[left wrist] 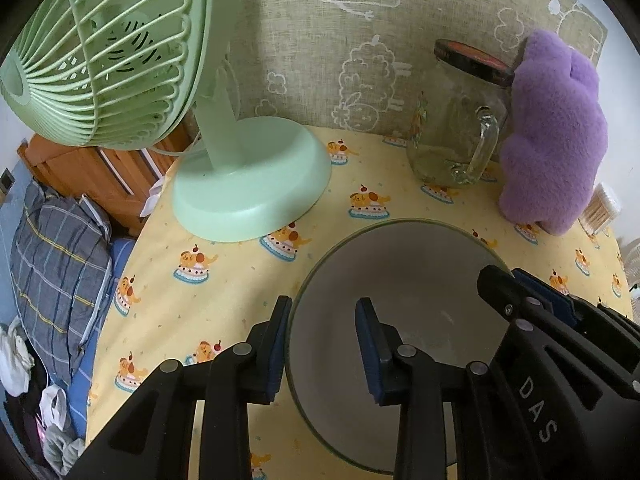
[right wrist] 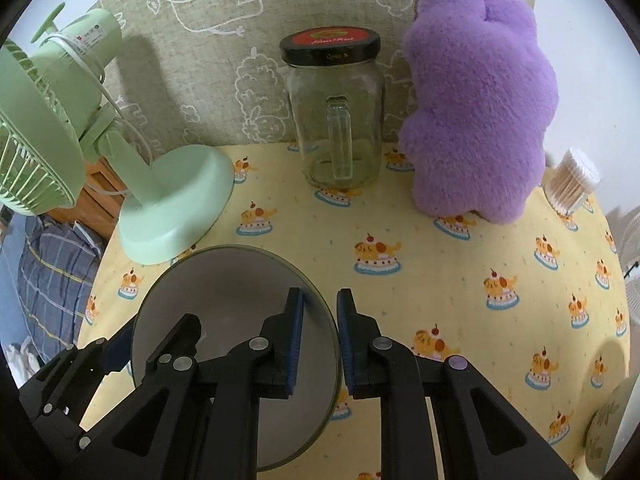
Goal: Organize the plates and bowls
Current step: 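Lift the bowl with both grippers and carry it toward the plate stack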
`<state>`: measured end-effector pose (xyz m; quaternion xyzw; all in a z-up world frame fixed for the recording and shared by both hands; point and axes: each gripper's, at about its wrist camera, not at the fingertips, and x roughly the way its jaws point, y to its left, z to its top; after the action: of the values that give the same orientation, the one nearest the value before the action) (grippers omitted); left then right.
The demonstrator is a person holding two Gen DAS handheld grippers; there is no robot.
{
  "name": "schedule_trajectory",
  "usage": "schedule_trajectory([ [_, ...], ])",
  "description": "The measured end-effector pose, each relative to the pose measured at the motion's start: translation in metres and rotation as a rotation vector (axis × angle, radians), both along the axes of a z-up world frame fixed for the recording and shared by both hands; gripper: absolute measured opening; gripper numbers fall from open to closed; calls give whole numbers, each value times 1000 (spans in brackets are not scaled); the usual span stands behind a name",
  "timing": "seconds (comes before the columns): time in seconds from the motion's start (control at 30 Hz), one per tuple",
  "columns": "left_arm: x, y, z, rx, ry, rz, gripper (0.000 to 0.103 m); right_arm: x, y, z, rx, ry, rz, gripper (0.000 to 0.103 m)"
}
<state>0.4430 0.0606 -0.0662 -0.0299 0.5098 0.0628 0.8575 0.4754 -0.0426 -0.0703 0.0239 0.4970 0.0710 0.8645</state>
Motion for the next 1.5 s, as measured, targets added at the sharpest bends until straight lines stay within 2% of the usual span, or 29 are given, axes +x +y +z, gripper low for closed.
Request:
schedule_trajectory([
  [0.3,-20,-4,18,0,-3,-19,31,-20,-5,15,-11,2,3,21],
  [0.73,-64,-10,67,14,-41,-43,31,-68,-16,63,5,-37,-23,21],
  [1.03,-108,-17,92,15,-73,-62,31,-117,-24,92,7,-73,-37,21],
  [1.5,-188,-25,111,-6,-75,-119,31,-207,-35,111,-19,-84,-83,21],
])
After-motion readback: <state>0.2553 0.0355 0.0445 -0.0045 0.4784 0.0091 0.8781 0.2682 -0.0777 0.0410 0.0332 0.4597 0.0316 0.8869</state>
